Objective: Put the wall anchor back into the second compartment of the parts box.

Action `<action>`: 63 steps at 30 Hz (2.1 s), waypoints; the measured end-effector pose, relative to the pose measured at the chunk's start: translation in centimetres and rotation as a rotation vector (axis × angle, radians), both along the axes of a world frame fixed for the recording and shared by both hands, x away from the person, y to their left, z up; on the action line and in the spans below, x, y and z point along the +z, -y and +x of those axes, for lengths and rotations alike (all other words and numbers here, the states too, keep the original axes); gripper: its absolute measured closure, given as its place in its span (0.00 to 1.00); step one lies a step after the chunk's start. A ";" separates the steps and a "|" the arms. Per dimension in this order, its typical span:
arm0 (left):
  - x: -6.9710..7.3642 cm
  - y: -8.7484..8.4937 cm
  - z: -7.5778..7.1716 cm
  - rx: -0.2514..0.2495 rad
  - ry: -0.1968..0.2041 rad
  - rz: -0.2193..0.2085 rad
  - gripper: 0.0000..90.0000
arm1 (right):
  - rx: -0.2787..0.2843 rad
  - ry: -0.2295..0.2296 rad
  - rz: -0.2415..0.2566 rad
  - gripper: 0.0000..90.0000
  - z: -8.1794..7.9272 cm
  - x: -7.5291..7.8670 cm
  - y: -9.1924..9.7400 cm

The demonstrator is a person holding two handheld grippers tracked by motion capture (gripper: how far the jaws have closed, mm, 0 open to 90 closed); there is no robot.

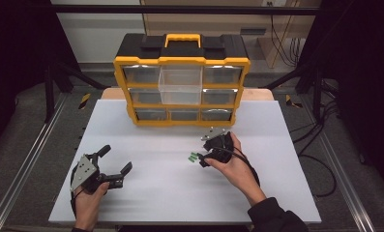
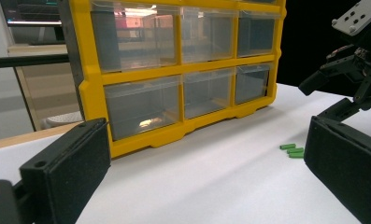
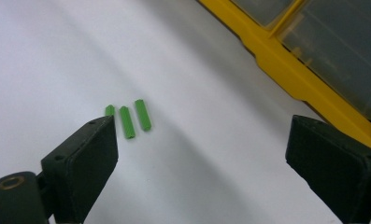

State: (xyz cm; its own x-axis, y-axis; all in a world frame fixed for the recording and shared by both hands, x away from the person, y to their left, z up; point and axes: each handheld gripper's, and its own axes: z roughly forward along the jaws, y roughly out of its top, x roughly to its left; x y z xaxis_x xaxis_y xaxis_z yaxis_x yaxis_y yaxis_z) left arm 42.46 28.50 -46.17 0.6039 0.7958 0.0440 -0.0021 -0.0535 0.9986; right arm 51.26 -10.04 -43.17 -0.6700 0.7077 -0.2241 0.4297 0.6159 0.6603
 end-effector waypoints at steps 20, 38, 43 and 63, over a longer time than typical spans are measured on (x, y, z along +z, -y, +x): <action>0.1 -0.1 0.0 0.002 0.005 -0.001 0.00 | 0.110 -0.136 -0.027 0.48 1.8 -0.3 -1.9; 0.1 -0.2 0.0 0.004 0.008 -0.007 0.00 | 0.079 -0.197 0.050 0.76 2.6 -1.9 -3.0; 0.1 -0.1 0.0 0.003 0.007 -0.006 0.00 | 0.057 -0.214 0.066 0.81 2.9 -2.2 -3.0; 0.1 -0.2 0.0 0.003 0.008 -0.007 0.00 | 0.038 -0.252 0.078 0.90 3.2 -3.2 -3.3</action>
State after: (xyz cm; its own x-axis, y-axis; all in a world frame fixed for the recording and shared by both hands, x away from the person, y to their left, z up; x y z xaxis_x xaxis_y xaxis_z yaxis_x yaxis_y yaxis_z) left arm 42.46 28.65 -46.03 0.6015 0.7977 0.0431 -0.0095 -0.0468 0.9989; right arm 54.44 -6.79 -46.37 -0.7244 0.6893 0.0074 0.5639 0.5864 0.5815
